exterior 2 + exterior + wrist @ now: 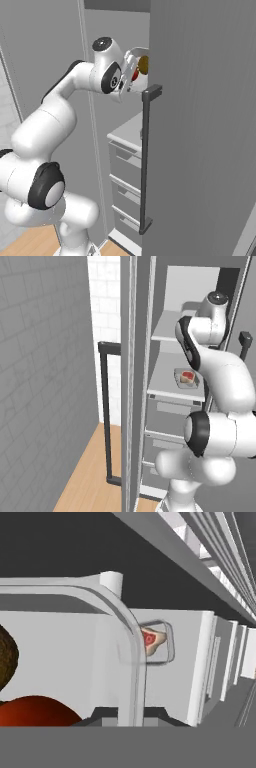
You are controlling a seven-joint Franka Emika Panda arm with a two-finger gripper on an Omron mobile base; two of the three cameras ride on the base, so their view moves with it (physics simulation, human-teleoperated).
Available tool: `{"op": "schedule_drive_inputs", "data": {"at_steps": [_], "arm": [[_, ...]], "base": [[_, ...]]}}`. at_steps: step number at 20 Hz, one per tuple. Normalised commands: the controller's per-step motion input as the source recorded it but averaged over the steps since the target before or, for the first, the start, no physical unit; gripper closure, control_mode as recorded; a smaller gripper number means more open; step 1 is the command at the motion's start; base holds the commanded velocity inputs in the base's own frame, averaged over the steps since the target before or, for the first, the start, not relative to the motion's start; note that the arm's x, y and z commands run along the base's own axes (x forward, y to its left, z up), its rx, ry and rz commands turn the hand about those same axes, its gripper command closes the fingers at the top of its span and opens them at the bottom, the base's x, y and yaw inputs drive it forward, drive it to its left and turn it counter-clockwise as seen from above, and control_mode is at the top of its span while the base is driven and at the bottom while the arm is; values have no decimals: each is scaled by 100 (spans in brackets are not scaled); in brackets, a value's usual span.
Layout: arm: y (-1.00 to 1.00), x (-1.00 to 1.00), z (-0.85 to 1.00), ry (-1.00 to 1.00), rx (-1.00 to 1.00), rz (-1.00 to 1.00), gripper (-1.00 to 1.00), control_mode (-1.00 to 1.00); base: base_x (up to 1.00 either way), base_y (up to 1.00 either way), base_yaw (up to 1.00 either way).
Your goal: Take the meat container that has the steak and place it on the second highest rack of the freezer. Then take the vegetable container that has the tomato and avocado and place it on the highest rack of the freezer.
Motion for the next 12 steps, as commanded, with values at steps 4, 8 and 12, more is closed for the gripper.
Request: {"op": "schedule_drive_inputs", "data": {"at_steps": [4, 8, 12], "arm": [[-16, 42, 0, 4, 0, 0, 100, -100], [-16, 40, -10, 2, 0, 0, 100, -100], [-12, 27, -36, 0, 0, 0, 100, -100]], "base": [[0, 0, 0], [0, 0, 0], [0, 0, 0]]}}
